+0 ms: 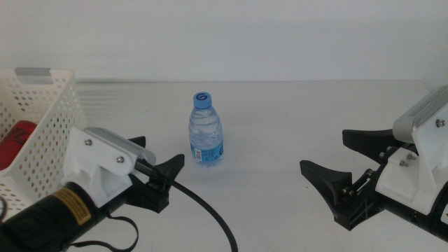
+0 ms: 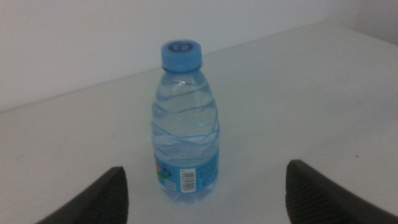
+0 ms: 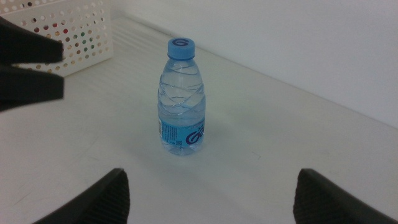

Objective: Use arms to grab the bottles and put them into the dustbin to the left of the table.

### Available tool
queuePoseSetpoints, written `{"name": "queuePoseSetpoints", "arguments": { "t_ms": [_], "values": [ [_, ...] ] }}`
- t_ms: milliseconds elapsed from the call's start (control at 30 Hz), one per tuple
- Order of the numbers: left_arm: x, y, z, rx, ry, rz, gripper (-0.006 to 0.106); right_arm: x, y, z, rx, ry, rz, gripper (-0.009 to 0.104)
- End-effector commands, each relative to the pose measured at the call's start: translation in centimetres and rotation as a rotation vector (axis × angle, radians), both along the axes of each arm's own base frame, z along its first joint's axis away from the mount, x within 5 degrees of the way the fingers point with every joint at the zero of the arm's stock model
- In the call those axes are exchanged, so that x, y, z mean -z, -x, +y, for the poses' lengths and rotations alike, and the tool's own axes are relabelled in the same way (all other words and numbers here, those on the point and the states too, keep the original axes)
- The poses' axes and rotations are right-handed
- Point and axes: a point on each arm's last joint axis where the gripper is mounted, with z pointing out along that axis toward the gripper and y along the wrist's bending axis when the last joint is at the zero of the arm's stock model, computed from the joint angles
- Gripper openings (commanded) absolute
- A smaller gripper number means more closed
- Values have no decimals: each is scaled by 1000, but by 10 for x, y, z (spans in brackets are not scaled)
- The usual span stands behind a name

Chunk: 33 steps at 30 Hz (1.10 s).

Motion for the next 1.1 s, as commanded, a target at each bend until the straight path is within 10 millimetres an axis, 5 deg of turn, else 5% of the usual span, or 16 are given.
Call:
{"name": "queuePoseSetpoints", "arguments": {
  "t_ms": [0, 400, 1067],
  "values": [
    [-11, -5, -5, 18, 86, -92, 85, -17, -1, 2, -5, -59, -99, 72],
    [12, -26, -14, 16, 158, -106, 89, -17, -1, 2, -5, -59, -99, 72],
    [19, -86, -40, 13, 161, -121, 89, -17, -1, 2, -5, -59, -99, 72]
  ]
}}
